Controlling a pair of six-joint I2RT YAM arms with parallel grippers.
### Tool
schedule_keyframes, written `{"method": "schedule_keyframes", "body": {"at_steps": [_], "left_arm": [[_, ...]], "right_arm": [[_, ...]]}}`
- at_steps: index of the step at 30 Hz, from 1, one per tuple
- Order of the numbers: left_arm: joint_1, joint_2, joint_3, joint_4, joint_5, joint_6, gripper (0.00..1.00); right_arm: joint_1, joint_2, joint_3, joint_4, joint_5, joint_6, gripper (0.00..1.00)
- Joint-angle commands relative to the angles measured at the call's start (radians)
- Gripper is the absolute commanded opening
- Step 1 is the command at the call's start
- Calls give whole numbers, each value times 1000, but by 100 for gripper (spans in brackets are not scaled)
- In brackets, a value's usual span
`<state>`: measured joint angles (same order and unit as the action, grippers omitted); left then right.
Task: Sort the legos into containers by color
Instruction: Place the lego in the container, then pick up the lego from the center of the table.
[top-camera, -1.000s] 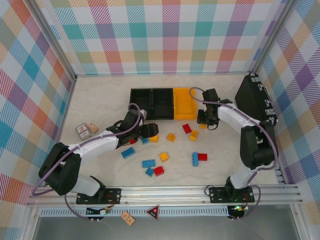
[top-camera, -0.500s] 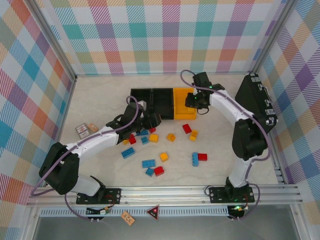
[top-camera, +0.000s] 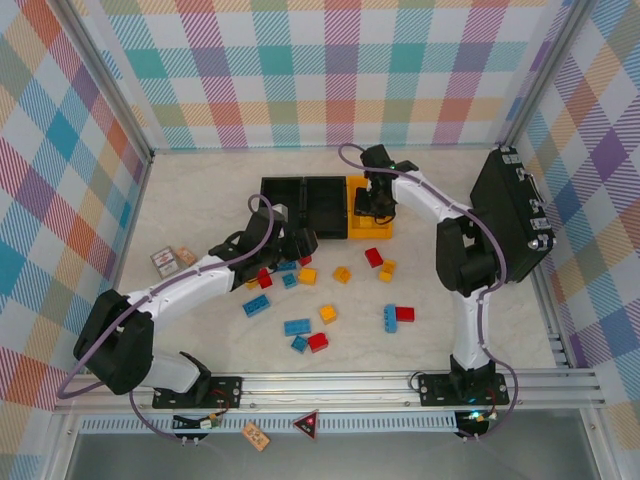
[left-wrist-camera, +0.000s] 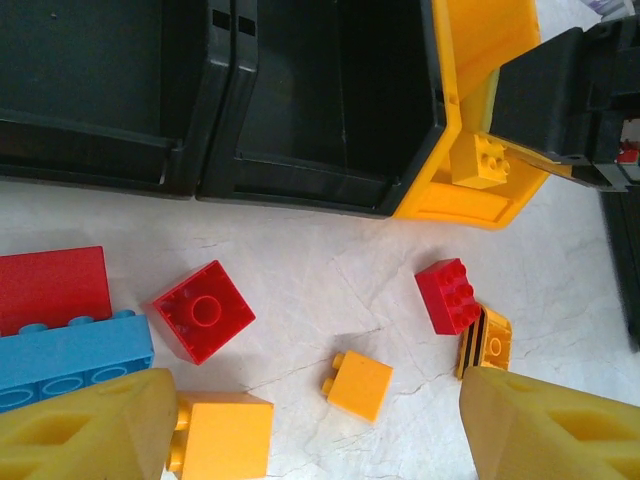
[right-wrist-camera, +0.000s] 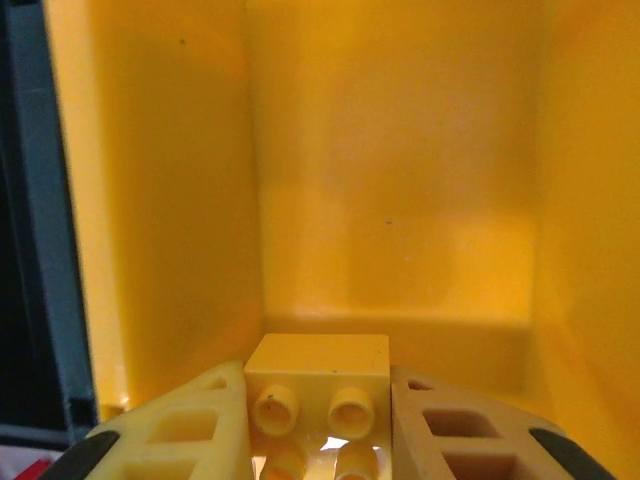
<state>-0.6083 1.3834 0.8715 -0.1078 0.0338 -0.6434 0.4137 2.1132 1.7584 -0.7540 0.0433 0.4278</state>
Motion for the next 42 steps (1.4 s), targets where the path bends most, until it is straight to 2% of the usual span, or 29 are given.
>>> {"method": "schedule_keyframes", "body": {"at_steps": [1, 4, 11, 16, 22, 33, 42], "left_arm": [[-10, -35, -20, -32, -20, -7, 75], [-9, -36, -25, -38, -21, -7, 75], [-10, -38, -25, -42, -25, -6, 75], [-10, -43, -22, -59, -30, -5, 75], [-10, -56, -11, -107, -44, 5, 75], [-8, -50, 14, -161, -65, 16, 74], [-8, -56, 0, -223, -11, 24, 72]], "right_arm": [[5, 22, 30, -42, 36, 32, 30], [4, 29, 35, -44, 47, 34, 32], [11, 14, 49, -48, 65, 35, 48], [11, -43, 39, -38, 59, 25, 49], [11, -174, -50, 3, 32, 11, 48], [20, -402, -286, 81, -47, 15, 48], [43, -502, -459, 118, -76, -26, 53]]}}
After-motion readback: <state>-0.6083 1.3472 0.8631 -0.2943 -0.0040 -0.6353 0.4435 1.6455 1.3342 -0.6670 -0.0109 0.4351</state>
